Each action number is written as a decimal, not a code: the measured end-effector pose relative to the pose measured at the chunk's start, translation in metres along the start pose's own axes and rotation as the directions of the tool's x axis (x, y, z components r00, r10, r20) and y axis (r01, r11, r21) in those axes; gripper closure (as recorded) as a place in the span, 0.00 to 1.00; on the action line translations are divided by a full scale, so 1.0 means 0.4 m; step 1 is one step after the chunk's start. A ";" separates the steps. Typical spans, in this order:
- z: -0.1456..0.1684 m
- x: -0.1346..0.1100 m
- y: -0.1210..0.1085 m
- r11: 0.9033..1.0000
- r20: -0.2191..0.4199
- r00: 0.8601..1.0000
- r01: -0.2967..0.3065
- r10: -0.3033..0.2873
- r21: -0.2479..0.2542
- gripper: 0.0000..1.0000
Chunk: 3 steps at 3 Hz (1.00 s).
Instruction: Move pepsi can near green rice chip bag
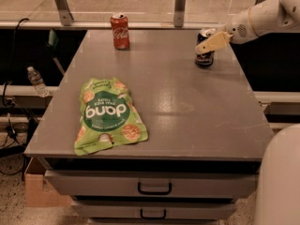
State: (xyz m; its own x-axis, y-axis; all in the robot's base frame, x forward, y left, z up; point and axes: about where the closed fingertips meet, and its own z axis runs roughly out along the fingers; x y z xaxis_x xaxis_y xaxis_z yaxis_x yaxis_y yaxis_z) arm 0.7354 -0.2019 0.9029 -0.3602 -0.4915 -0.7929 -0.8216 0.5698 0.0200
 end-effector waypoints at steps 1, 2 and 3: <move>-0.026 -0.031 0.024 1.000 0.056 0.998 0.010 -0.009 -0.024 0.65; -0.102 -0.101 0.123 0.991 0.123 0.989 0.096 -0.084 -0.094 0.88; -0.148 -0.163 0.265 0.958 0.143 0.964 0.245 -0.224 -0.149 1.00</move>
Offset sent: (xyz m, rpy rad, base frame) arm -0.1112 0.0390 0.1271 0.1392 -0.1694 0.3035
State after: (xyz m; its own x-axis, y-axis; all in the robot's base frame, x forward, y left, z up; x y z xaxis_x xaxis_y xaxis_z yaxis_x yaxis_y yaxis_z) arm 0.6457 -0.1486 0.9929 -0.1002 -0.5074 -0.8559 -0.9411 0.3274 -0.0839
